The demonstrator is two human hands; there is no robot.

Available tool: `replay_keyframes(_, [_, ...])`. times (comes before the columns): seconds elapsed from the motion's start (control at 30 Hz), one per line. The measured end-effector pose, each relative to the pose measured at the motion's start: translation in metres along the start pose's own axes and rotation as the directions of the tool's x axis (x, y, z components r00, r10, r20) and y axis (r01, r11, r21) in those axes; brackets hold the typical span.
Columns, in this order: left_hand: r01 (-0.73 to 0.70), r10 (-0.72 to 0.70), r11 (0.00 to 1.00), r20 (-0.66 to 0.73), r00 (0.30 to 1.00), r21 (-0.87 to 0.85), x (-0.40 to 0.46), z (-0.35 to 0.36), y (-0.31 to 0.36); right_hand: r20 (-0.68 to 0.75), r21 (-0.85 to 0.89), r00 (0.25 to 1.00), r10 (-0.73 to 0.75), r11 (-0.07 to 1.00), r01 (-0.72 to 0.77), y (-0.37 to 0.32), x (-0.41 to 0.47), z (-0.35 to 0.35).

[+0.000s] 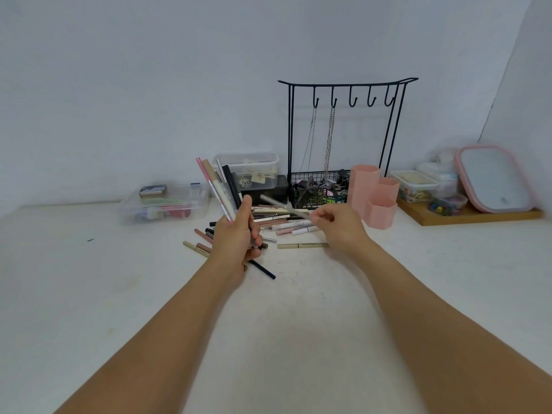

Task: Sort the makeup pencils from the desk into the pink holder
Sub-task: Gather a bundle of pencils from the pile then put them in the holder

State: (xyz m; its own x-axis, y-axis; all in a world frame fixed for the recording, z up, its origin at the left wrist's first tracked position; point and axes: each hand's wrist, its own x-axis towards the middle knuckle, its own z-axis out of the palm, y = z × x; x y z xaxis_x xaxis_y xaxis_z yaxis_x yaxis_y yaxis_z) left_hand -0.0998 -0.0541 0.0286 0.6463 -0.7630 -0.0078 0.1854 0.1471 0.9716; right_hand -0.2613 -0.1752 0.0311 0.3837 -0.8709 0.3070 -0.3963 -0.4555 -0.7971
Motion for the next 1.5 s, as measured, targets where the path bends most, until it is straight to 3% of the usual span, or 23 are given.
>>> replay_keyframes(0.07, [0.001,-0.001,1.0,0.011,1.0,0.003,0.0,0.001,-0.001,0.036,0.251,0.999,0.033,0.967,-0.041,-0.011,-0.002,-0.005])
replay_keyframes(0.17, [0.013,-0.014,0.999,0.029,0.999,0.04,0.0,0.002,-0.005,0.23,0.663,0.971,0.056,0.722,-0.199,-0.026,-0.008,-0.003])
replay_keyframes(0.27, [0.002,-0.004,1.0,0.067,0.998,0.03,-0.001,0.004,-0.007,0.381,0.777,0.925,0.012,0.538,-0.327,-0.034,-0.016,0.006])
replay_keyframes(0.4, [-0.051,0.049,0.998,0.092,0.995,0.027,-0.001,0.004,-0.008,0.486,0.791,0.874,-0.023,0.436,-0.429,-0.037,-0.027,0.021])
replay_keyframes(0.63, [-0.109,0.106,0.992,0.066,0.992,0.055,-0.001,0.003,-0.006,0.531,0.727,0.847,-0.037,0.534,-0.432,-0.04,-0.042,0.044])
replay_keyframes(0.9, [-0.102,0.098,0.978,0.032,0.995,0.18,0.001,0.003,-0.011,0.387,0.557,0.919,-0.072,0.813,-0.171,-0.041,-0.043,0.041])
replay_keyframes(1.0, [-0.083,0.081,0.98,0.015,0.997,0.179,0.003,0.004,-0.009,0.255,0.345,0.958,-0.128,0.938,0.033,-0.036,-0.027,0.024])
replay_keyframes(1.07, [-0.064,0.064,0.985,0.008,0.998,0.157,0.003,0.004,-0.009,0.073,0.012,0.98,-0.184,0.983,0.183,-0.022,-0.011,0.005])
replay_keyframes(1.13, [-0.041,0.039,0.991,0.016,0.999,0.127,0.004,0.003,-0.009,0.007,-0.27,0.986,-0.168,0.949,0.164,-0.003,0.002,-0.016])
replay_keyframes(1.2, [-0.029,0.024,0.994,0.047,0.999,0.105,0.003,0.003,-0.009,0.02,-0.37,0.995,-0.095,0.924,0.096,0.017,0.01,-0.028])
replay_keyframes(1.3, [-0.032,0.024,0.994,0.082,0.996,0.105,0.003,0.003,-0.009,0.077,-0.395,0.997,-0.002,0.918,0.033,0.032,0.012,-0.028])
replay_keyframes(1.5, [-0.043,0.031,0.993,0.109,0.994,0.111,0.001,0.002,-0.005,0.052,-0.351,0.996,0.073,0.935,-0.05,0.038,0.014,-0.023])
